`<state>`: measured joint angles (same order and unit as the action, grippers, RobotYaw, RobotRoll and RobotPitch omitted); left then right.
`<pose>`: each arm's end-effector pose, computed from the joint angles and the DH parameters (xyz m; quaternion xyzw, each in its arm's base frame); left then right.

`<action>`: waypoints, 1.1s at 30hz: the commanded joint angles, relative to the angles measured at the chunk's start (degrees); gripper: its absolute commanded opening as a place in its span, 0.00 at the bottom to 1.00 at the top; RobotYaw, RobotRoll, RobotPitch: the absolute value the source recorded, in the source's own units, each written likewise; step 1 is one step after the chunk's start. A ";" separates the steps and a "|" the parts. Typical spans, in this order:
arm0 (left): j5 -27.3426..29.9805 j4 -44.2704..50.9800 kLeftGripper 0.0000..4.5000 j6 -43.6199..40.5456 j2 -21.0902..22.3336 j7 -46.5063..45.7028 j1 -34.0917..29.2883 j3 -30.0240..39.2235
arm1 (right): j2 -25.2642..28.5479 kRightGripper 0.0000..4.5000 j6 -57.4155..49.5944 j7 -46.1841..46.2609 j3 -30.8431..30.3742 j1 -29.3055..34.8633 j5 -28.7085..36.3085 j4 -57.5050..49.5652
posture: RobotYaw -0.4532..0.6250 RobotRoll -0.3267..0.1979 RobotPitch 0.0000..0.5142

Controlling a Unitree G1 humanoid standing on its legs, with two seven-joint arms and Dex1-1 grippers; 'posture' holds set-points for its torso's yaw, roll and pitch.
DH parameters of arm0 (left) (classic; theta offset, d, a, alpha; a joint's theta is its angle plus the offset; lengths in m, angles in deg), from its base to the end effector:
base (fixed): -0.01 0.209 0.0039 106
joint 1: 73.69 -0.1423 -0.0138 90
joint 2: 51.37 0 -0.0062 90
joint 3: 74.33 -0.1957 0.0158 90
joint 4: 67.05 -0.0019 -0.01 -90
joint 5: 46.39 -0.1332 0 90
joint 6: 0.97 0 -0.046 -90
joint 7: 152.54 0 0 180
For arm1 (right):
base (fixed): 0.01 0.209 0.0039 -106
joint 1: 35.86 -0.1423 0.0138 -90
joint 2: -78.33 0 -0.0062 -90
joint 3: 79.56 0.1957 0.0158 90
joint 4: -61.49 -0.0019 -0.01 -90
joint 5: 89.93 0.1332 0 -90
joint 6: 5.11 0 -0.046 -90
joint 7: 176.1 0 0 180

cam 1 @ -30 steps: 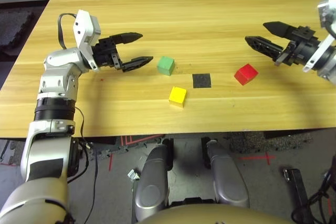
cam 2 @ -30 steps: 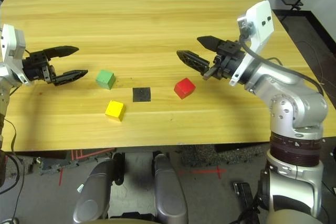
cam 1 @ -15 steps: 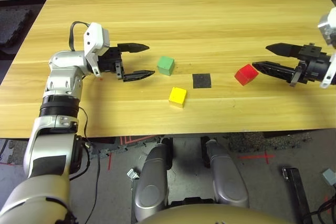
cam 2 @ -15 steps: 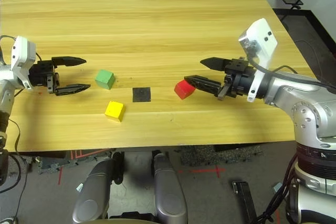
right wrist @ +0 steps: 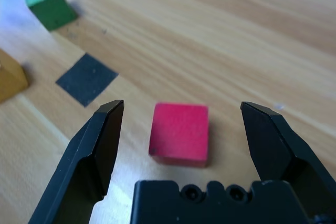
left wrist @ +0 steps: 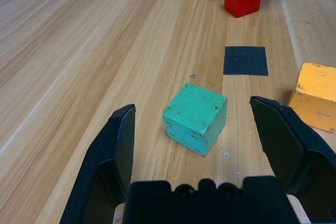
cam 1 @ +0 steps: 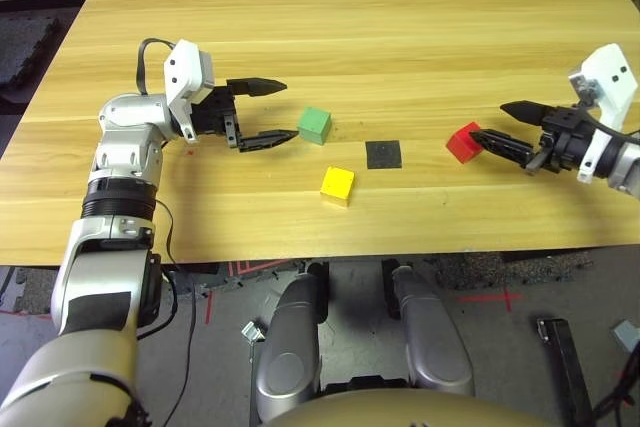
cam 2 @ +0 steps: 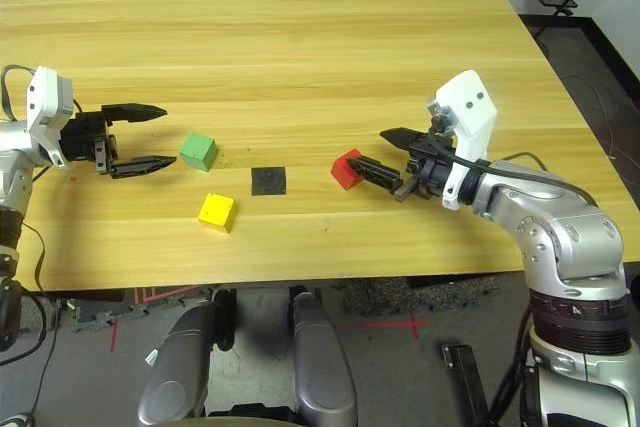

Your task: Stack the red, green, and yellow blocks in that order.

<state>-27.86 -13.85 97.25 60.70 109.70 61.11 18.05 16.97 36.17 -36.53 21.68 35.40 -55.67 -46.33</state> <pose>0.3199 0.2886 0.1916 0.2076 -0.0589 -0.5598 0.8000 0.2295 -0.2677 0.1874 -0.0759 0.1131 0.3476 0.9277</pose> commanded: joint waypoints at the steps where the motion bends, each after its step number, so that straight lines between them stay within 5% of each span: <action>1: -0.22 1.05 0.99 -0.15 -0.31 -0.18 -1.11 0.06 | 0.67 1.00 3.01 -0.11 -2.20 3.32 -3.22 -1.16 | 0.60 0.56 0.57; 24: 0.21 3.22 0.99 -0.84 -0.97 -1.80 -3.01 0.40 | -4.64 1.00 9.21 1.14 -6.20 3.68 -9.15 3.04 | 0.63 0.55 0.58; 33: 0.03 3.34 1.00 -0.91 -1.29 -2.28 -3.09 0.30 | -3.96 0.46 13.00 -1.25 -8.53 1.75 -11.73 4.34 | 0.63 0.56 0.57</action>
<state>-27.77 -11.01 96.46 59.47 107.37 58.86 18.18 12.33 47.49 -36.58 14.50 36.85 -66.33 -42.25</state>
